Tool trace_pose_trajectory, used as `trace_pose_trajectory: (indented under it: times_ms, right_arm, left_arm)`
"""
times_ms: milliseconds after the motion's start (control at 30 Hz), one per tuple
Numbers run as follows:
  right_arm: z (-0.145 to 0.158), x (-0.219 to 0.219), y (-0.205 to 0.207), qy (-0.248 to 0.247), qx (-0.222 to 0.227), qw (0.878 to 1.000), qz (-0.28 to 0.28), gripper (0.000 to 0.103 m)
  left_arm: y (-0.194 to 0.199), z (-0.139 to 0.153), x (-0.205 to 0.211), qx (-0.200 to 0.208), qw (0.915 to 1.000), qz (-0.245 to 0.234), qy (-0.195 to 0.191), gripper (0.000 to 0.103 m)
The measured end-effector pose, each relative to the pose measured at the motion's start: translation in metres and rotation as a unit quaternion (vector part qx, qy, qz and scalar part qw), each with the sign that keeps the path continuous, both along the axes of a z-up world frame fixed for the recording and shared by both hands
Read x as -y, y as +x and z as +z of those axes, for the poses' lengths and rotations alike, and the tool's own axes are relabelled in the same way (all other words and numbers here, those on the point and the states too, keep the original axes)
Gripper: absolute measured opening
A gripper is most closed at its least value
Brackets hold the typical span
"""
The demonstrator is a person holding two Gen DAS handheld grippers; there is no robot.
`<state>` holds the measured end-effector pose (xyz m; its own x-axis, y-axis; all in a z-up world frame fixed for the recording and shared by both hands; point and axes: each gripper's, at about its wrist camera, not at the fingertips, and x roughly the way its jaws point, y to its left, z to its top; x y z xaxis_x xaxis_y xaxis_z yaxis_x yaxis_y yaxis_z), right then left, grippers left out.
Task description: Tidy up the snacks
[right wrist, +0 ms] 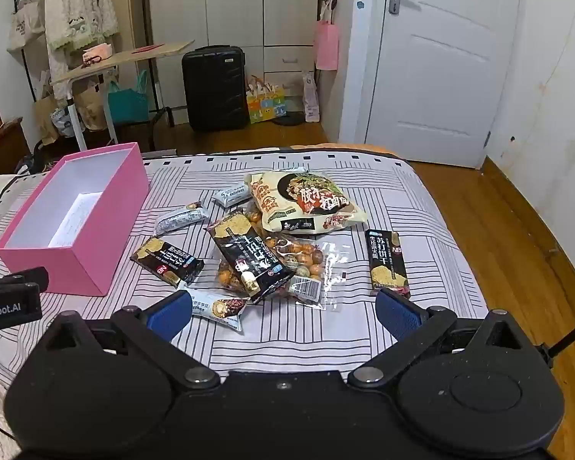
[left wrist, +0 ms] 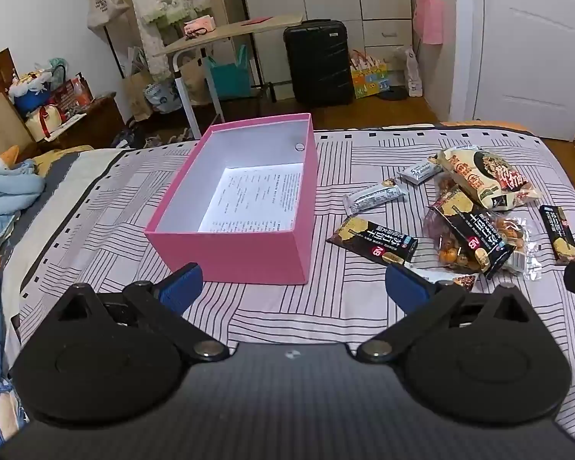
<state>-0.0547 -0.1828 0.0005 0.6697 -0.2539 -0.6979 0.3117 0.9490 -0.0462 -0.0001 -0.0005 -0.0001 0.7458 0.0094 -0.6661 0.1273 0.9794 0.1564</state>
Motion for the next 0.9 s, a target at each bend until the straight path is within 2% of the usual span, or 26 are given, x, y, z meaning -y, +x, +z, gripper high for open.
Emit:
trace_pose_trajectory:
  times_ms: [100, 200, 533, 900]
  right_arm:
    - [0.0009, 0.0008, 0.0003, 0.002, 0.002, 1.000, -0.001, 0.103]
    - [-0.0016, -0.0006, 0.0002, 0.003, 0.001, 1.000, -0.003, 0.103]
    - [-0.0018, 0.0032, 0.0020, 0.005, -0.008, 1.000, -0.007, 0.103]
    - [-0.0052, -0.0019, 0.0009, -0.014, -0.001, 1.000, -0.004, 0.103]
  left_arm:
    - [-0.0006, 0.0005, 0.0013, 0.007, 0.9999, 0.001, 0.007, 0.103]
    - [0.0021, -0.0025, -0.0016, -0.007, 0.9999, -0.006, -0.011, 0.102]
    - [0.0038, -0.0065, -0.0029, -0.014, 0.9996, -0.011, -0.023, 0.100]
    - [0.0002, -0.0063, -0.0047, 0.004, 0.9998, -0.009, -0.018, 0.101]
